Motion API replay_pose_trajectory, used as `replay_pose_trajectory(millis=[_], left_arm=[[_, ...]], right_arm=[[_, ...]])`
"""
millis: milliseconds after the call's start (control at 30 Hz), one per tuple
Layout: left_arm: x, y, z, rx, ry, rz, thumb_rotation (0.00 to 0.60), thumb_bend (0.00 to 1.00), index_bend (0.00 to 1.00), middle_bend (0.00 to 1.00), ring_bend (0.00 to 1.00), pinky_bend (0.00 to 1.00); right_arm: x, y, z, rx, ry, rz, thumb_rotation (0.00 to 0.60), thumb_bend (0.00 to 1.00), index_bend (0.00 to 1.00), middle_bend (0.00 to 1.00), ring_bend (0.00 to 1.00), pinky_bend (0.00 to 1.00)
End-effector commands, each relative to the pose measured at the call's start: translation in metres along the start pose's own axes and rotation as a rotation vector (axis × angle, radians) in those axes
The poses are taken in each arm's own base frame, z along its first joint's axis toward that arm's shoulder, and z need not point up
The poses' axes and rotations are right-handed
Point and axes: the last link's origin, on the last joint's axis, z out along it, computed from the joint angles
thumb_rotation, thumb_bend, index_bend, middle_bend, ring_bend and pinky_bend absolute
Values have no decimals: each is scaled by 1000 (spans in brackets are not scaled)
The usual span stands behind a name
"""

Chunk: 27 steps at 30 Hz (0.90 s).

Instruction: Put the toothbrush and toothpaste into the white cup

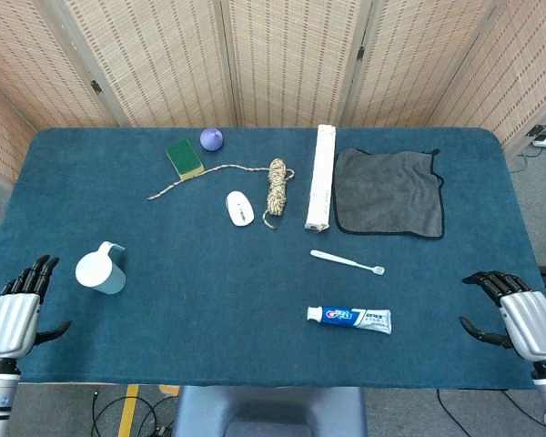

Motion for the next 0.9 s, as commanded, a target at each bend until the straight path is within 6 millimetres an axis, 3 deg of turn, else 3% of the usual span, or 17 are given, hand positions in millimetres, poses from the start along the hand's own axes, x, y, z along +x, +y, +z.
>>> replay_pose_trajectory(millis=[33,267,600,900], left_arm=[[0,0,1,-4,0,-3,600,201,15,80,163,289],[1,7,8,-83,-25,-33,600,184,5,79,144,283],[-3,15,38,-160,-108,-2,599,137,0,37,76,280],[-14,22,62,-154,-178,20,539,127,0,9,40,270]], right_arm=[[0,0,0,1,2,2,600,183,298,302,250,296],[6,-4,2,16,68,10,600,183,298,302,250,296],[19,-6,2,28,118,-10,600,183,298,302,250,296],[19,-3,1,19,118,-6,600,184,298,302,250,296]])
